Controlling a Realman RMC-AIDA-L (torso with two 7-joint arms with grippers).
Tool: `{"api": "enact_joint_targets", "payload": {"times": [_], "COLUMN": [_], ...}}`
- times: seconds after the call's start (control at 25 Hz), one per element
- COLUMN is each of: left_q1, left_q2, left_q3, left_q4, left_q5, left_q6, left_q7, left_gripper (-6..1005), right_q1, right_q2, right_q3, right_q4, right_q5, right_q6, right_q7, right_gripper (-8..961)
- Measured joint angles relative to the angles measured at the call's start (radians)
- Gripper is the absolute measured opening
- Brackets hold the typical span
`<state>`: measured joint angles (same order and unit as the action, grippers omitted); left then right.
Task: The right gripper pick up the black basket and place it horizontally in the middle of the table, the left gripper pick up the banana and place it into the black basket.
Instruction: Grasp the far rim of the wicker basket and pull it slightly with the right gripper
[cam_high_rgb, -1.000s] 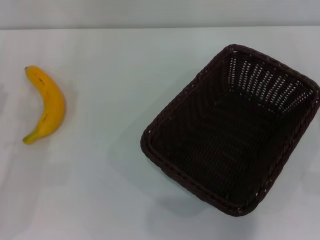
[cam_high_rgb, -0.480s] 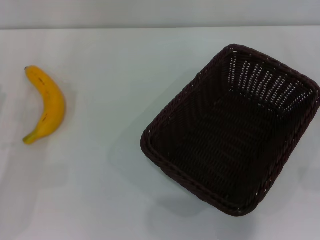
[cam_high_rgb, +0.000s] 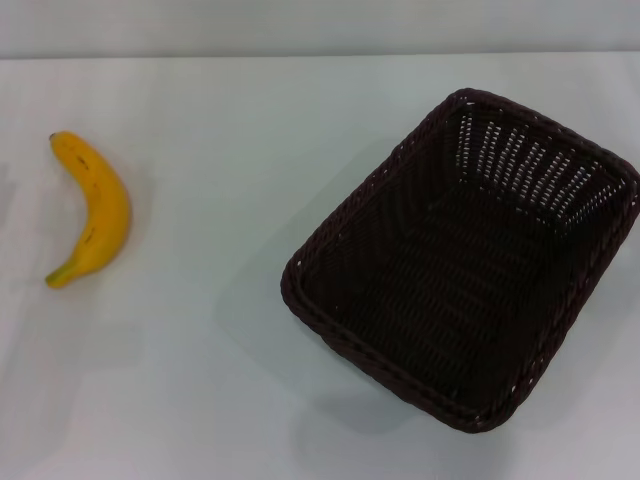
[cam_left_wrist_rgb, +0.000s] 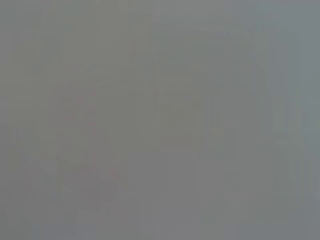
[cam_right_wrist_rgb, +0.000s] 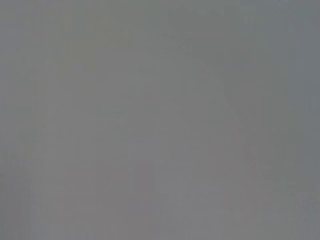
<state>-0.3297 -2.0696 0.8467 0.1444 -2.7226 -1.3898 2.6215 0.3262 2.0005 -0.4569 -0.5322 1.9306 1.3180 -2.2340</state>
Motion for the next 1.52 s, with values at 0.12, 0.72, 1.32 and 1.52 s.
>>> {"api": "enact_joint_targets", "payload": {"times": [0.12,0.72,1.32,1.52], "left_q1": [0.000,0.013,0.004,0.018], "left_q2": [0.000,-0.004,-0.004,-0.003], "left_q3": [0.000,0.002,0.005,0.005], "left_q4": [0.005,0.006,0.006,0.017], "left_q5": [0.000,0.000,0.031,0.048], "left_q6": [0.001,0.002,-0.007,-0.012], "left_q7": [0.000,-0.012,-0.053,-0.055], "left_gripper": [863,863,863,864], "right_q1": [0.015,0.267,0.615,0.700], "right_q2": [-0.002,-0.100,-0.174,-0.130], "right_q3": [-0.042,-0.281,-0.335,-0.381], "right_q4": [-0.162,-0.666,-0.536,-0.447], "right_q5": [-0.117,-0.947,-1.340,-1.469], "right_q6": [-0.069,-0.043,0.325,0.300], "right_q7": [0.184,1.102,1.426,1.429], "right_gripper": [854,853,854,853]}}
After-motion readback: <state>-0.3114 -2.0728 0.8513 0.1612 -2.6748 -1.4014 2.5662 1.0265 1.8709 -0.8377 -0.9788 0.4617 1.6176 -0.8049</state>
